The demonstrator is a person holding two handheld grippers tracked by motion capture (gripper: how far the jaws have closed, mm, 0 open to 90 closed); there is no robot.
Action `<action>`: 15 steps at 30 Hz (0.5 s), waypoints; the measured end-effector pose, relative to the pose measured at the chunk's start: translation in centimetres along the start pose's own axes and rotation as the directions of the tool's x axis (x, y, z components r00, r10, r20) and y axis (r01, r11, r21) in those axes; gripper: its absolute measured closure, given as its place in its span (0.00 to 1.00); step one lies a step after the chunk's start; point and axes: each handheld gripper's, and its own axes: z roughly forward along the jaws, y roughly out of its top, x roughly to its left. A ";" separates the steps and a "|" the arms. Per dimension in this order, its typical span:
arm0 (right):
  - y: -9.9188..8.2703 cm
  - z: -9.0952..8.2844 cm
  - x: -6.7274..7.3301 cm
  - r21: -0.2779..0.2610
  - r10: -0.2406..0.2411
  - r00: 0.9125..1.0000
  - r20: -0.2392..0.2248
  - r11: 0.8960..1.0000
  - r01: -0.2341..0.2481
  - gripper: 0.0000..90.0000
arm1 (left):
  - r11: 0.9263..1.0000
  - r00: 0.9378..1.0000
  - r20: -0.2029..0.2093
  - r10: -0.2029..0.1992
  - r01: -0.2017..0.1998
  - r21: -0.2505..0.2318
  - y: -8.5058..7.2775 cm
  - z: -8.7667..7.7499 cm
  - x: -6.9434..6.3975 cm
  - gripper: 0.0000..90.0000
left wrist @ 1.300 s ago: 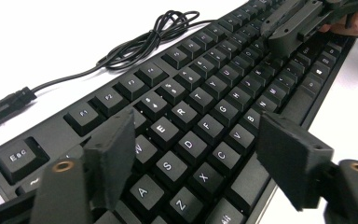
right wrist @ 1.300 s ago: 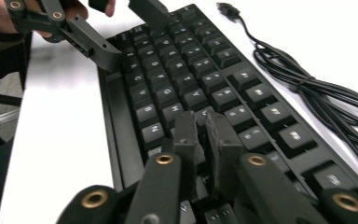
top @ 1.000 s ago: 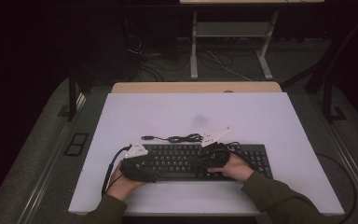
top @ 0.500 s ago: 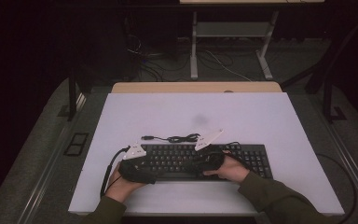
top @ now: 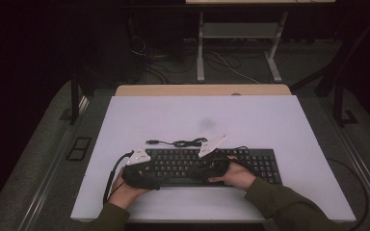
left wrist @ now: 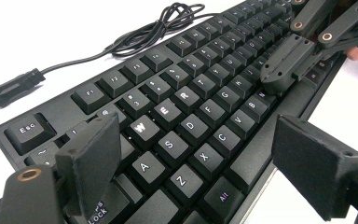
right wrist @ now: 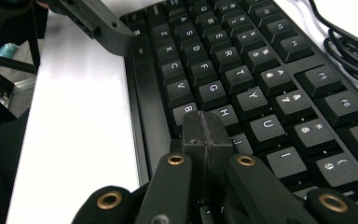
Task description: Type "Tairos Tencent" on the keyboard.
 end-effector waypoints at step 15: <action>0.1 -0.4 0.1 -0.036 0.015 1.000 0.007 0.999 -0.015 0.88 | 1.000 1.000 -0.004 0.003 -0.003 0.001 0.0 -0.1 0.1 0.17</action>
